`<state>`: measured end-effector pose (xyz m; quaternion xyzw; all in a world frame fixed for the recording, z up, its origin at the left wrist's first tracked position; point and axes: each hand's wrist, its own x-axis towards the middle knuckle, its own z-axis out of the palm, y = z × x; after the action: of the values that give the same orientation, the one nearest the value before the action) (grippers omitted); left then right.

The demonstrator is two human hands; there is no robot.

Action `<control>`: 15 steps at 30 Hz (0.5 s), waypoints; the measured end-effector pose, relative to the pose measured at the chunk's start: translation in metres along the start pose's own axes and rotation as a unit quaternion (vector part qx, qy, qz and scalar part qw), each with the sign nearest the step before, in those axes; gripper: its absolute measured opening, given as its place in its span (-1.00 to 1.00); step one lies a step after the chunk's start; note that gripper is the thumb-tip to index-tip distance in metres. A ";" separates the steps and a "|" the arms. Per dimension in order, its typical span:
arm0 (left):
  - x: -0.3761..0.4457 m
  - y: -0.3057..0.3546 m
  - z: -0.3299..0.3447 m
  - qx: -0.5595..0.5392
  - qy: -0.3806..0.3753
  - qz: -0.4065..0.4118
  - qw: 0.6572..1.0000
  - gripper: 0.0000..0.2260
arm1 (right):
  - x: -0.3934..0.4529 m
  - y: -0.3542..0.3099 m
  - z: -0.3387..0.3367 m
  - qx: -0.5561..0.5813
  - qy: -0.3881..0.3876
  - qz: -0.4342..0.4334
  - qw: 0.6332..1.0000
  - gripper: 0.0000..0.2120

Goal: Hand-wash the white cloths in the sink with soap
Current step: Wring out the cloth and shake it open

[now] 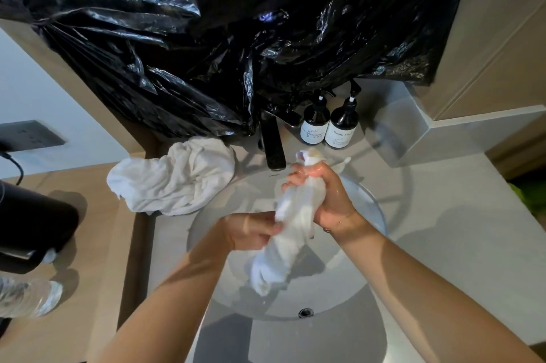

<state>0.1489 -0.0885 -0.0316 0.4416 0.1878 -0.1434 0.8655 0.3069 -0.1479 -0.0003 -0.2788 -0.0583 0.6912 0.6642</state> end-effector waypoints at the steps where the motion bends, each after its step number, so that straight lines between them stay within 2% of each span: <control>1: 0.005 0.001 0.004 0.022 -0.022 0.008 0.999 -0.24 | 0.000 0.000 -0.001 -0.016 -0.006 0.001 1.000 -0.87; 3: 0.014 0.000 0.012 0.055 -0.074 0.029 0.995 -0.45 | -0.001 -0.001 -0.003 -0.052 -0.003 0.008 0.999 -0.90; 5: 0.020 -0.003 0.022 0.054 -0.062 0.024 0.996 -0.51 | -0.002 -0.005 -0.006 -0.090 0.010 0.027 0.995 -0.94; 7: 0.020 -0.006 0.029 0.039 0.002 0.021 0.999 -0.53 | -0.002 -0.010 -0.009 -0.151 0.039 0.057 0.986 -0.92; 9: 0.020 -0.007 0.030 0.104 0.103 -0.007 0.989 -0.52 | -0.001 -0.014 -0.013 -0.214 0.085 0.080 0.970 -0.89; 11: 0.023 -0.010 0.028 0.257 0.226 -0.056 0.938 -0.52 | 0.001 -0.008 -0.019 -0.228 0.144 0.077 0.960 -0.94; 12: 0.026 -0.014 0.027 0.307 0.278 -0.072 0.907 -0.59 | 0.006 0.002 -0.021 -0.234 0.191 0.073 0.951 -0.92; 14: 0.034 -0.026 0.027 0.343 0.348 -0.088 0.868 -0.69 | 0.021 0.030 -0.024 -0.234 0.326 -0.018 0.916 -0.89; 15: 0.039 -0.032 0.028 0.353 0.382 -0.097 0.849 -0.74 | 0.031 0.041 -0.026 -0.192 0.395 -0.089 0.894 -0.86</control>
<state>0.1763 -0.1326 -0.0569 0.7169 0.4820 -0.1028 0.4931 0.2839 -0.1310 -0.0500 -0.6445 0.0528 0.4379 0.6246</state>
